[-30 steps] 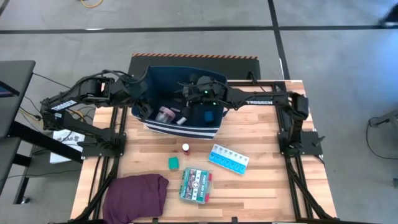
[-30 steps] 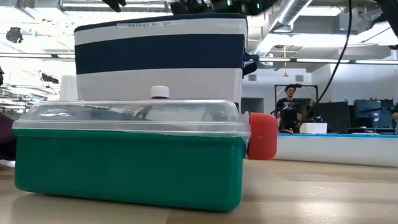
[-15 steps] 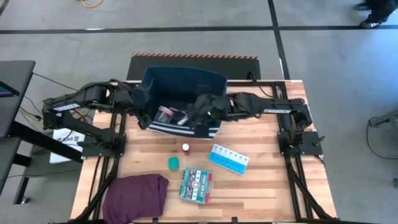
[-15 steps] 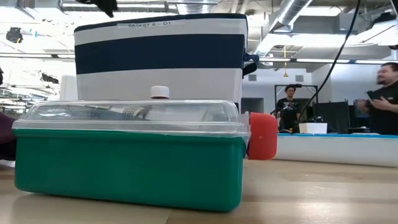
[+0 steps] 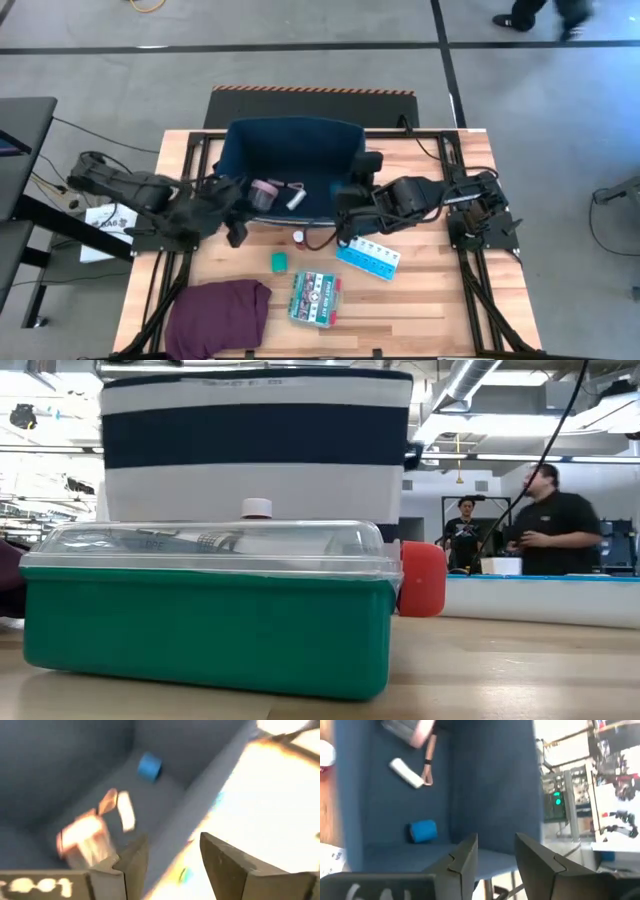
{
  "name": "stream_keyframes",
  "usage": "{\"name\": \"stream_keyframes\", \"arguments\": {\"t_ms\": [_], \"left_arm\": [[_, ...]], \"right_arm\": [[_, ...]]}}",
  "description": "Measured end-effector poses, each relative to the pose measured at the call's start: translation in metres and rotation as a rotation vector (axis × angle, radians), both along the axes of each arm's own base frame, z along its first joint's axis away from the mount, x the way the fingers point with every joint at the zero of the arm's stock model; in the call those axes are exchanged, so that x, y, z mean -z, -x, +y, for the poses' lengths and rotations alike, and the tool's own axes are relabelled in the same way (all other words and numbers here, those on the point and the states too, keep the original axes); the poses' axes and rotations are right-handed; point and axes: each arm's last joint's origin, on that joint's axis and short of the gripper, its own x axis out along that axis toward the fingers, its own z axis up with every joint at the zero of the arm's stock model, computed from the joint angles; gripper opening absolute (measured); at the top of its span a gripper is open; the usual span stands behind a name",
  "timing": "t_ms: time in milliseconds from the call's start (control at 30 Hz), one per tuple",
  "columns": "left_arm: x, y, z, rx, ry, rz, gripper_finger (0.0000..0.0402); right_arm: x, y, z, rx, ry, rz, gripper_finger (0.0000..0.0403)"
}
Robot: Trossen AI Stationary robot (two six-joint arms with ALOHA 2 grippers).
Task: Pick & place medical supplies in basket/bin
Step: Put the red pill bottle into the blue bin
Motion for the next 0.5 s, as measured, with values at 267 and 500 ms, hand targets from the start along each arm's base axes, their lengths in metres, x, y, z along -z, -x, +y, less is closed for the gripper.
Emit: {"name": "stream_keyframes", "arguments": {"t_ms": [267, 500], "left_arm": [[-0.018, 0.006, -0.020, 0.074, -0.138, -0.148, 0.0170], [0.010, -0.022, -0.071, 0.318, -0.136, -0.121, 0.0170]], "right_arm": [[-0.003, 0.002, -0.011, 0.081, -0.007, -0.042, 0.0118], [-0.002, 0.002, -0.014, 0.092, -0.008, -0.041, 0.0118]]}}
